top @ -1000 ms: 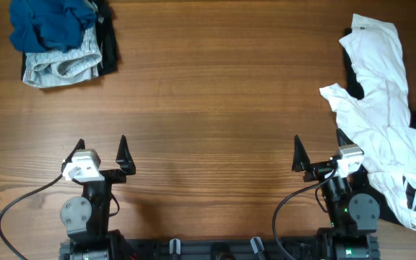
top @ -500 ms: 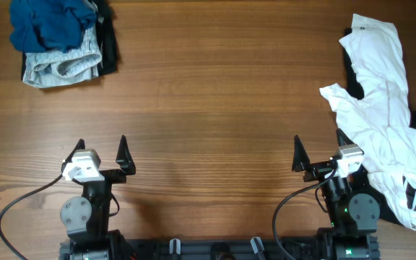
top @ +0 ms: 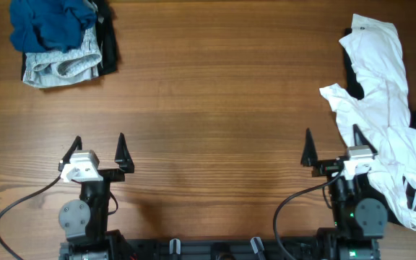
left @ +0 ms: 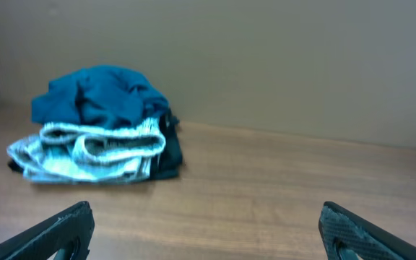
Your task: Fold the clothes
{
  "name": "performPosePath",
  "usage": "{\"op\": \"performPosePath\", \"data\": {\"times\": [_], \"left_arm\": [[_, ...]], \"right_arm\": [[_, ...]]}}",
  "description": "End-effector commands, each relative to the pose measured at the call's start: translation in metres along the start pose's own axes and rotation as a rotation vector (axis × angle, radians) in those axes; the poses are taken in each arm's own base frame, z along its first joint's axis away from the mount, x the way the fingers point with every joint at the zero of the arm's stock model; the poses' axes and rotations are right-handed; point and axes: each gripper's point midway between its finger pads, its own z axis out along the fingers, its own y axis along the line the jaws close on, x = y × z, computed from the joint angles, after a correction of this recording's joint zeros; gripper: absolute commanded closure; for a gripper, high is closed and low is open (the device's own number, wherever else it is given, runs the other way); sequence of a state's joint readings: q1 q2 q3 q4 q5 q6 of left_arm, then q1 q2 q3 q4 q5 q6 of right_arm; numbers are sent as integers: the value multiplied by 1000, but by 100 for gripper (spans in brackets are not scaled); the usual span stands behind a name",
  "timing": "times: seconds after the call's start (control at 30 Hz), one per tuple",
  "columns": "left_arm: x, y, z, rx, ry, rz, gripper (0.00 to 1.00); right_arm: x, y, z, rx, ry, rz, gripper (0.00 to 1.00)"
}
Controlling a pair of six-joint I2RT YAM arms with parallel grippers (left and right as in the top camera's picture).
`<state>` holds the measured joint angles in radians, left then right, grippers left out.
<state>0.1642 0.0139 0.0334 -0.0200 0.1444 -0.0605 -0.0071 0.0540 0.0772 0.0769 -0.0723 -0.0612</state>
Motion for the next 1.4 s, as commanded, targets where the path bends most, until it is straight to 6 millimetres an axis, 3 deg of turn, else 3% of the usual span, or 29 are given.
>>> {"op": "performPosePath", "data": {"times": [0.0, 0.1, 0.2, 0.3, 0.33, 0.4, 0.47, 0.53, 0.63, 0.77, 0.9, 1.0, 1.23, 1.27, 1.3, 1.37], "left_arm": [[-54, -2, -10, -34, -112, 153, 0], [-81, -1, -11, -59, -127, 151, 0], [-80, -2, 2, -48, 6, 112, 0], [-74, -11, 25, 13, 210, 68, 0], [-72, -18, 30, 54, 248, 57, 0], [-59, -33, 41, 153, 343, 22, 0], [-27, -36, 54, 199, 462, -19, 0], [5, -31, 63, 188, 573, -50, 0], [55, -26, 70, 183, 743, -102, 0], [98, -43, 70, 302, 888, -211, 0], [110, -44, 74, 264, 930, -329, 0], [111, -39, 77, 212, 932, -374, 0], [110, -39, 79, 194, 925, -405, 0], [109, -38, 80, 194, 923, -404, 0], [110, -36, 80, 181, 922, -397, 0], [110, -35, 81, 174, 919, -393, 0]], "right_arm": [[-56, -10, 5, 40, -54, -47, 0], [-92, -13, 30, 33, -17, -45, 0], [-113, -6, 75, -40, 86, -36, 0], [-102, -5, 129, -87, 332, -22, 0], [-98, -6, 137, -95, 371, -43, 0], [-75, -6, 160, -129, 518, -97, 0], [-34, -4, 174, -157, 701, -82, 0], [9, 3, 178, -195, 840, -37, 0], [49, 3, 176, -180, 960, 1, 0], [96, -38, 175, 79, 1088, 61, 0], [164, -61, 161, 212, 1256, 133, 8], [198, -72, 157, 259, 1312, 199, 14], [247, -74, 157, 249, 1361, 239, 15], [253, -73, 156, 249, 1369, 240, 18], [260, -73, 155, 253, 1379, 246, 30], [271, -72, 153, 273, 1395, 270, 40]]}}
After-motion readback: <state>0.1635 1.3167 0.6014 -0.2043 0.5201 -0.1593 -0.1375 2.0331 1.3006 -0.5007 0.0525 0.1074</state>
